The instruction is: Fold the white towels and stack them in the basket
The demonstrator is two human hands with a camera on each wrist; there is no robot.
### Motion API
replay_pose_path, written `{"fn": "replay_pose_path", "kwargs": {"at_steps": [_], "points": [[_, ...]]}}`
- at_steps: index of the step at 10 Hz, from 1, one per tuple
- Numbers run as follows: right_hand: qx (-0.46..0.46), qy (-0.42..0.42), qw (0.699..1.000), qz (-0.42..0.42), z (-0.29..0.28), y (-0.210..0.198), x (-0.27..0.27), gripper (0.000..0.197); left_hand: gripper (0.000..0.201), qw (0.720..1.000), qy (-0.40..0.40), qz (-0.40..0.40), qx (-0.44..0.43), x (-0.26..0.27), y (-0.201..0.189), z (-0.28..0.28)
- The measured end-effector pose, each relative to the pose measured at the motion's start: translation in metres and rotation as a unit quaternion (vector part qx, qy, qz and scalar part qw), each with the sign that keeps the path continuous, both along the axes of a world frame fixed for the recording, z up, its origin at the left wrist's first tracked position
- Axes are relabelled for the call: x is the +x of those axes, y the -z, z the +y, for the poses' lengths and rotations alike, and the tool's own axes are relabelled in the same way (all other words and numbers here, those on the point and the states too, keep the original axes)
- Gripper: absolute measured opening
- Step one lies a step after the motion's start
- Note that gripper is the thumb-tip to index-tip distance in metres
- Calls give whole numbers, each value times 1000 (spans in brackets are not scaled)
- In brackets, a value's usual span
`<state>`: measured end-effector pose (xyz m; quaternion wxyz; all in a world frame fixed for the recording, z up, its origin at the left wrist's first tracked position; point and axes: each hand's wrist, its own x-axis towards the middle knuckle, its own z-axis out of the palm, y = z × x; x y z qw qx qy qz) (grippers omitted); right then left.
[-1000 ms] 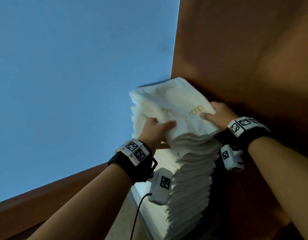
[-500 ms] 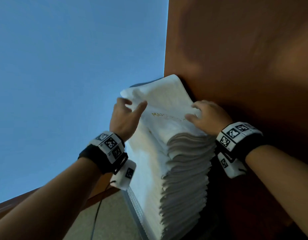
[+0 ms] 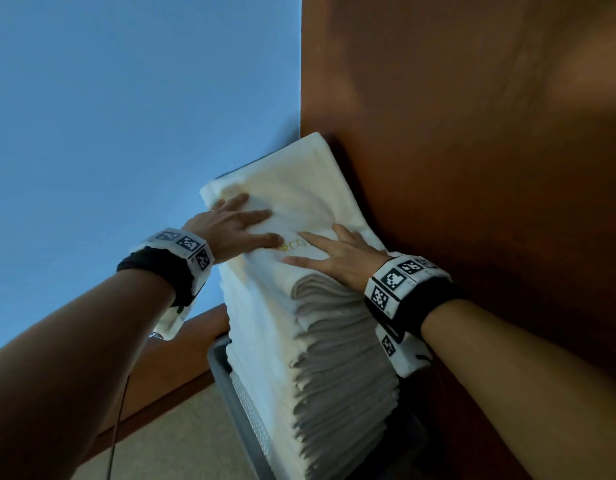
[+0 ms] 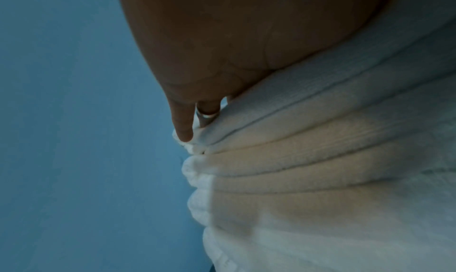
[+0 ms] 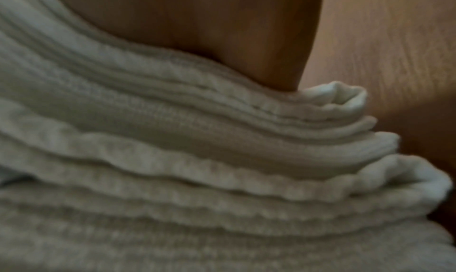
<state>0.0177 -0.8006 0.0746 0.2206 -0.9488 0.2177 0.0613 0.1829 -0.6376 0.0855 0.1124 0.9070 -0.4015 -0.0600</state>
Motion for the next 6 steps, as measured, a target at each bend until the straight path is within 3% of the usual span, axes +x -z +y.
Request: {"fn": "replay_pose_path", "kwargs": {"at_steps": [1, 2, 3, 5, 6], "points": [[-46, -39, 998, -1, 0, -3, -1, 123, 132, 1000, 5, 3, 16, -2, -2, 1], [-59, -33, 998, -15, 1, -7, -6, 129, 140, 995, 26, -43, 83, -14, -15, 9], [-66, 9, 996, -52, 9, -16, -20, 125, 129, 998, 24, -34, 51, -28, -24, 20], [-103, 64, 988, -92, 36, -51, -53, 86, 84, 999, 15, -16, -31, -45, -42, 69], [-116, 71, 978, -155, 62, -63, -76, 62, 70, 997, 35, -26, -71, -60, -53, 101]]}}
